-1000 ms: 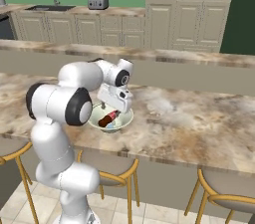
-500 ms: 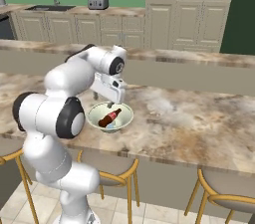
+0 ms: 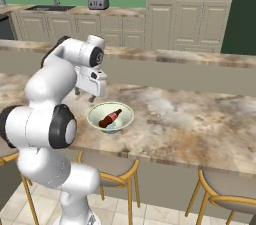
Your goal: Open the fridge, grab two sodas, and place both sodas inside the bowl with ice on the dining counter.
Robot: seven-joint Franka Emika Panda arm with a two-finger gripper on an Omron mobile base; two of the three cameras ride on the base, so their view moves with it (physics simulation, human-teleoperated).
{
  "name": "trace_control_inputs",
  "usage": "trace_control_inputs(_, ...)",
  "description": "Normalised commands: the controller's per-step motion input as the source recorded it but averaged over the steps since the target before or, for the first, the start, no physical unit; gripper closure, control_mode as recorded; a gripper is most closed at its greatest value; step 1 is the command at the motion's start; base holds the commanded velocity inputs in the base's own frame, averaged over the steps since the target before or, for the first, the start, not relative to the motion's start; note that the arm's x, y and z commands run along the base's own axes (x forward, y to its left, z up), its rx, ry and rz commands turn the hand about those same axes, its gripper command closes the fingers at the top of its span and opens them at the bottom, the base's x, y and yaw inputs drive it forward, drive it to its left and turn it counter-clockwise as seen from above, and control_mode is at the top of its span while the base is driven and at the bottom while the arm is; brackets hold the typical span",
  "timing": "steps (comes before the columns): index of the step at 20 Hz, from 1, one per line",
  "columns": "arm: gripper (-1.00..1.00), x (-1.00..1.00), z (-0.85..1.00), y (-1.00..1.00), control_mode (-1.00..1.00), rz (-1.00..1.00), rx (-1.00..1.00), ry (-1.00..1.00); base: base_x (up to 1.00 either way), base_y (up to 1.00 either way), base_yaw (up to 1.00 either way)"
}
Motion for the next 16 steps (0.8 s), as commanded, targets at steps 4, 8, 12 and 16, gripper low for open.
trace_control_inputs(4,-1.0,-0.72,0.03,0.37,-1.0,0.04,-0.12,-0.07,0.0,0.0,0.0)
trace_control_inputs(8,-1.0,-0.96,0.0,0.15,-1.0,0.02,-0.14,-0.16,0.0,0.0,0.0)
trace_control_inputs(12,-1.0,-1.0,0.0,0.0,-1.0,0.01,-0.1,-0.19,0.0,0.0,0.0)
trace_control_inputs(16,-1.0,-0.88,0.0,0.0,-1.0,0.0,-0.03,-0.14,0.0,0.0,0.0)
